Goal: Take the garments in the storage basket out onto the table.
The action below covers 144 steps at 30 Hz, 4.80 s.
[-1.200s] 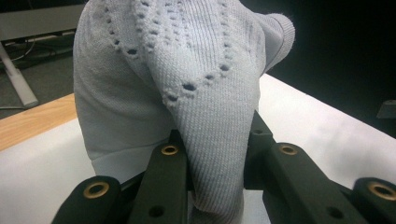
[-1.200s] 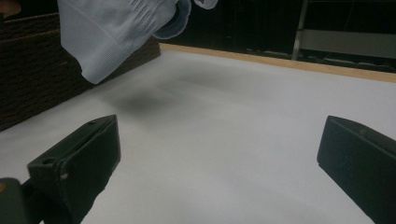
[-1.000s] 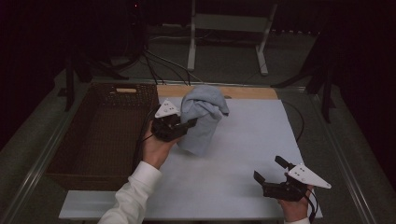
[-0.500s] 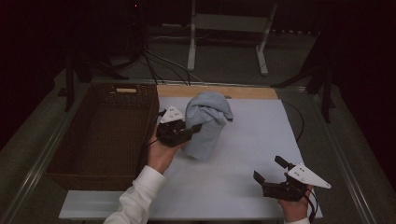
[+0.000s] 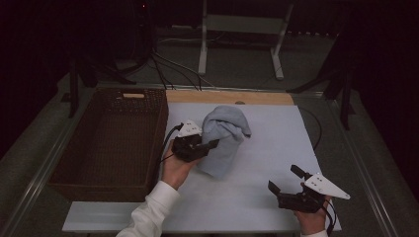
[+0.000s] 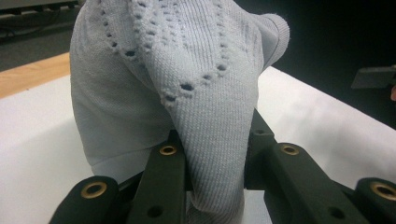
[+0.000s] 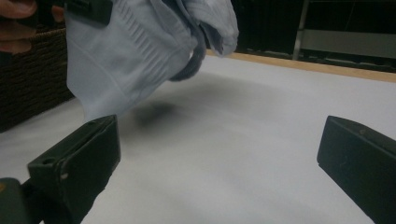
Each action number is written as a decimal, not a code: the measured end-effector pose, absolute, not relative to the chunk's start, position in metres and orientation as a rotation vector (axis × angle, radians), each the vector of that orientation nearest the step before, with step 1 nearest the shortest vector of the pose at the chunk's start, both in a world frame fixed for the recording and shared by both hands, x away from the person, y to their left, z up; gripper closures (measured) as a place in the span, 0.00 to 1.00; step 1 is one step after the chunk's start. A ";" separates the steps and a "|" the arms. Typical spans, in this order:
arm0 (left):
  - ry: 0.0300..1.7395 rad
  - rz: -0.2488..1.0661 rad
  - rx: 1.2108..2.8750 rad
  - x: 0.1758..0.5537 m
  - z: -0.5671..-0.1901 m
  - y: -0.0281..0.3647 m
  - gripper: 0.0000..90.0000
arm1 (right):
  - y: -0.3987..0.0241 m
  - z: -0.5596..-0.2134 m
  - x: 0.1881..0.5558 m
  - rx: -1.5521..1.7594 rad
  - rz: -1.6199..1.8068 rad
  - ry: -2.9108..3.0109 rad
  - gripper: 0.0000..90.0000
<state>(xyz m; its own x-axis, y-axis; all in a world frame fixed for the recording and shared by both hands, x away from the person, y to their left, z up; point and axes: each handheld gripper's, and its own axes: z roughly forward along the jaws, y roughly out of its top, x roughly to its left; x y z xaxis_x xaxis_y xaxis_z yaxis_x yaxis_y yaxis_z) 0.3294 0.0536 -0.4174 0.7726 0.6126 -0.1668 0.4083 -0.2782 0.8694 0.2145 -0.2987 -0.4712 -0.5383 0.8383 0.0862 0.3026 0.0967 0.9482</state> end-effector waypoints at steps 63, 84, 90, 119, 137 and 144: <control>0.800 0.076 1.913 0.324 -0.467 0.025 0.49 | -0.298 -0.471 0.215 1.108 1.446 1.904 0.00; 0.854 0.207 1.900 0.322 -0.458 0.033 0.00 | -0.298 -0.471 0.215 1.106 1.447 1.905 0.00; 0.857 0.228 1.891 0.322 -0.456 0.038 0.00 | -0.298 -0.471 0.215 1.109 1.447 1.902 0.00; 0.870 0.290 1.870 0.312 -0.445 0.058 0.00 | -0.298 -0.471 0.215 1.103 1.447 1.905 0.00; 0.861 0.291 1.880 0.307 -0.438 0.071 0.00 | -0.297 -0.472 0.215 1.104 1.452 1.908 0.00; 0.872 0.294 1.870 0.308 -0.436 0.077 0.00 | -0.297 -0.472 0.215 1.104 1.450 1.909 0.00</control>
<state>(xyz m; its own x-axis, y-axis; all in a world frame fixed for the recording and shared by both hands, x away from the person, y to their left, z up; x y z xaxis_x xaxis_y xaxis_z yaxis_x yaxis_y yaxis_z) 0.3075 0.0768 -0.4362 0.7096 0.6823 -0.1759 0.4367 -0.2300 0.8697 0.2151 -0.2969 -0.4717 -0.5484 0.8321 0.0829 0.3032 0.1055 0.9471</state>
